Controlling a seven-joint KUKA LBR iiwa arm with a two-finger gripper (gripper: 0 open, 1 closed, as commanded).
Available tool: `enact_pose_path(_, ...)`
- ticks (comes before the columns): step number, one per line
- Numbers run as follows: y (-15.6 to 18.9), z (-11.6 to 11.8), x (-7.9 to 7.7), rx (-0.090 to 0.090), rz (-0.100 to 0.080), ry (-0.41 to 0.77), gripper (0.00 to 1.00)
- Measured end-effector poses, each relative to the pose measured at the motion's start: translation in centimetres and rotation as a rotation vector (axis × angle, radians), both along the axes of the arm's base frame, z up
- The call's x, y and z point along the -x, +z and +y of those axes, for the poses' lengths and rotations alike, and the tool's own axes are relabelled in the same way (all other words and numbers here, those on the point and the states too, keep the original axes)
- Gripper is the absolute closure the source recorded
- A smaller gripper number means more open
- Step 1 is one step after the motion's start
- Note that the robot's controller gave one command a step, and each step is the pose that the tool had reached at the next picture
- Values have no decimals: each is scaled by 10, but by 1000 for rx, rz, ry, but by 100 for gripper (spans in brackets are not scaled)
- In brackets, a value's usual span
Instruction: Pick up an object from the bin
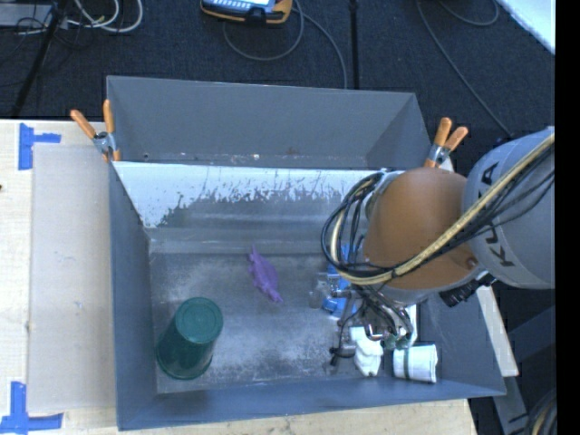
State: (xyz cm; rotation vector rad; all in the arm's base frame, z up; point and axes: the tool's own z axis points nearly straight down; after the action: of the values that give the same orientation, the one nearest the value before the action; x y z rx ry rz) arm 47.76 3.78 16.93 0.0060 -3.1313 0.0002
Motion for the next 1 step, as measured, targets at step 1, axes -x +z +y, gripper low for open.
enact_pose_path(1, 4, 0, -2, 0, -8, -1, 0)
